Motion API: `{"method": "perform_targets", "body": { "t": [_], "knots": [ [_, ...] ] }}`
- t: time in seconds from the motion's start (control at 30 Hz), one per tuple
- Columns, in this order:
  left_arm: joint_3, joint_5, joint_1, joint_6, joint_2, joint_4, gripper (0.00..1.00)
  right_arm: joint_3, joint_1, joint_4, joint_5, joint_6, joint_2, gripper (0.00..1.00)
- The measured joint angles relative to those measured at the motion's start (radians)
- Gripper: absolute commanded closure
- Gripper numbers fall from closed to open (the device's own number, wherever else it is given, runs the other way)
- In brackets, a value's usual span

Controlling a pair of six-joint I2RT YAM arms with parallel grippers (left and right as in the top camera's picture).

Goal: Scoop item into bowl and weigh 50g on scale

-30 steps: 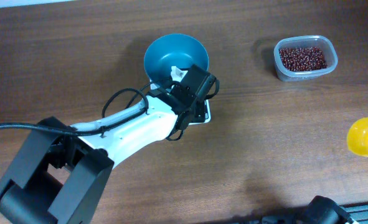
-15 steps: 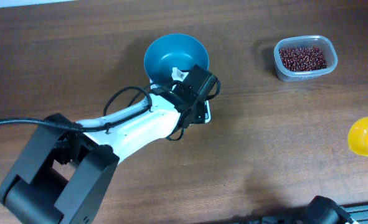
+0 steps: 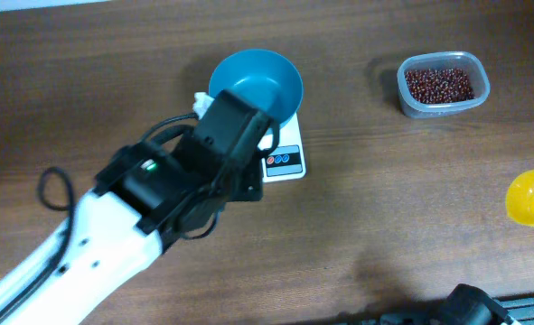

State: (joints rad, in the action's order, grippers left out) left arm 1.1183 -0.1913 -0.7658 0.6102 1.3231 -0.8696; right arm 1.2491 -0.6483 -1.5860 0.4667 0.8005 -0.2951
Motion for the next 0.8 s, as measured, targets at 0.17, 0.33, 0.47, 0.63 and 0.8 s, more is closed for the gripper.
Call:
{"method": "perform_targets", "body": {
  "t": [0.17, 0.33, 0.47, 0.63, 0.8],
  "knots": [
    [0.000, -0.031, 0.000, 0.000, -0.091, -0.033, 1.00, 0.000, 0.000, 0.000, 0.000, 0.000, 0.000, 0.96],
    [0.000, -0.031, 0.000, 0.000, -0.091, -0.089, 1.00, 0.000, 0.000, 0.000, 0.000, 0.001, 0.000, 0.96],
    [0.000, -0.049, 0.000, 0.000, -0.091, -0.089, 1.00, -0.003, 0.000, 0.000, 0.005, 0.000, 0.000, 0.96],
    [0.000, -0.239, 0.000, 0.000, -0.091, -0.088, 0.92, -0.093, 0.000, 0.325, 0.249, 0.018, 0.002, 0.96],
    [-0.001, -0.460, 0.001, 0.000, -0.093, -0.072, 0.94, -0.141, 0.000, 0.946, 0.619, -0.271, -0.206, 0.96]
  ]
}}
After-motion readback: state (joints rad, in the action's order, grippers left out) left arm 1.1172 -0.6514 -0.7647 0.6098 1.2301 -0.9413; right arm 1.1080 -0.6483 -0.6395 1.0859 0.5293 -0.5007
